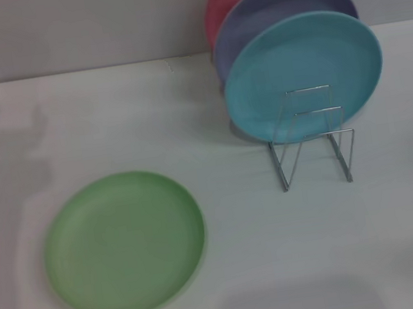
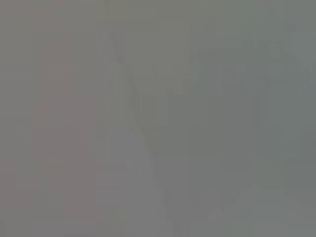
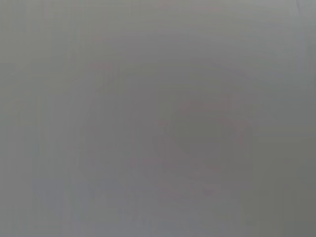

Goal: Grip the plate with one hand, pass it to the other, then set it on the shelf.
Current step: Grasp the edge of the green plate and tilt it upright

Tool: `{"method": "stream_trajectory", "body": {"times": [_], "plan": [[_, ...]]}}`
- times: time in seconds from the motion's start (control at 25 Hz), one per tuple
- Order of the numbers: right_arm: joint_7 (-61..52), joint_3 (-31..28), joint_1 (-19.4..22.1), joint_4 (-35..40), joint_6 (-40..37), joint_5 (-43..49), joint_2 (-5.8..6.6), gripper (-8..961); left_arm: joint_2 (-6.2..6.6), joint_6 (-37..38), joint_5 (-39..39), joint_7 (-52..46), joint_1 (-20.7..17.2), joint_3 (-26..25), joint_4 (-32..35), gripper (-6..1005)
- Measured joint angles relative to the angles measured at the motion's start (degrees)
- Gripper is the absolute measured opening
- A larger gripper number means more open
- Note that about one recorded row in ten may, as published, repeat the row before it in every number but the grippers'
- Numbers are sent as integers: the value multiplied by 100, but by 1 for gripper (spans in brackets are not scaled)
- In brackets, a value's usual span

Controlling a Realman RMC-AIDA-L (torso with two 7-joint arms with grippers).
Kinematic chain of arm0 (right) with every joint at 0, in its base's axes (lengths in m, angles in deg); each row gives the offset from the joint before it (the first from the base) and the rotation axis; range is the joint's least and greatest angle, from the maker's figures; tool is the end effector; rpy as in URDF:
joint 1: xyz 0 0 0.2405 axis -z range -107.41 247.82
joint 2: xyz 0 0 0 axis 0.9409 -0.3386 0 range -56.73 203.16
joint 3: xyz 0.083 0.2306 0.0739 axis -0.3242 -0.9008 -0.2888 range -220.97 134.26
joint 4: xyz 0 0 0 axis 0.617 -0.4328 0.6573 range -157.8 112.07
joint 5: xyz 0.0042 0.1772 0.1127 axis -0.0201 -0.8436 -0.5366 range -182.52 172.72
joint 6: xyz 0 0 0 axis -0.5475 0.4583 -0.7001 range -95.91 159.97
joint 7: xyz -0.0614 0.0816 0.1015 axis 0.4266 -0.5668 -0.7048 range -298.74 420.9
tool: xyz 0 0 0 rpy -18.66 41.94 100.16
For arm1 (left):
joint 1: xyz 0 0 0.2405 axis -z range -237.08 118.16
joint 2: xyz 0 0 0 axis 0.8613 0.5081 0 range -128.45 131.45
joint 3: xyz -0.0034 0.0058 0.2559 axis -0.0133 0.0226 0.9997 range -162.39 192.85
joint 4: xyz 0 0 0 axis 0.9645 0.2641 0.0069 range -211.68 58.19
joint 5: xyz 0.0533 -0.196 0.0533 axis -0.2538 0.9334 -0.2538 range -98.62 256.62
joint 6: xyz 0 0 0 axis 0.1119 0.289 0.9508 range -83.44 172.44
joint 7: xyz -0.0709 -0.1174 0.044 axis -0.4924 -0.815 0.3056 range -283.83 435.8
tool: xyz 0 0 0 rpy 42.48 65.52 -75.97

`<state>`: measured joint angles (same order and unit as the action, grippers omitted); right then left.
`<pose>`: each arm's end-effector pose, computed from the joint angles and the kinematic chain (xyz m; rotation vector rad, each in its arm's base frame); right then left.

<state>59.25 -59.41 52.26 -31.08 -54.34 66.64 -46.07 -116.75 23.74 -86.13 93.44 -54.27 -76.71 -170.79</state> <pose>0.3823 0.2575 0.0504 -1.0307 0.5050 0.6280 -0.2143 0.3685 0.1064 -1.6905 -0.4855 -0.2179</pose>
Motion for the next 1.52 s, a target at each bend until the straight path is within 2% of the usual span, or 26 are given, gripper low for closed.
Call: {"method": "stream_trajectory", "body": {"times": [0.2, 0.32, 0.4, 0.44, 0.48, 0.56, 0.68, 0.84, 1.16, 1.52], "plan": [[0, -10, -5, -1, -2, 0, -3, 741, -1, -2764, 17, -209, 561, -602, -690, 787], [1, -14, 1, -2, 1, 1, 2, 741, 3, -4009, 27, -242, 807, -887, -940, 786], [0, -19, 11, -4, 1, -1, 4, 741, 3, -4009, 27, -242, 807, -887, -940, 786], [2, -20, 16, -4, 0, -1, 4, 741, -9, -4898, 30, -220, 876, -852, -1146, 786], [7, -21, 21, -4, -2, -1, 4, 740, -9, -4898, 30, -220, 876, -852, -1146, 786], [14, -20, 34, -5, -16, -2, 3, 740, -23, -5048, 26, -449, 649, -406, -1240, 786], [23, -21, 61, -5, -44, -7, -2, 740, -13, -5090, 28, -674, 537, -154, -1238, 786], [23, 1, 99, -29, -50, 0, -6, 742, -23, -5100, 46, -879, 363, 202, -913, 786], [31, 32, 135, -31, -75, 5, -15, 743, -22, -5174, 325, -1012, 308, 316, -563, 787], [28, 33, 142, -47, -135, 10, -24, 742, -13, -5083, 481, -929, 480, 327, -13, 787]]}}
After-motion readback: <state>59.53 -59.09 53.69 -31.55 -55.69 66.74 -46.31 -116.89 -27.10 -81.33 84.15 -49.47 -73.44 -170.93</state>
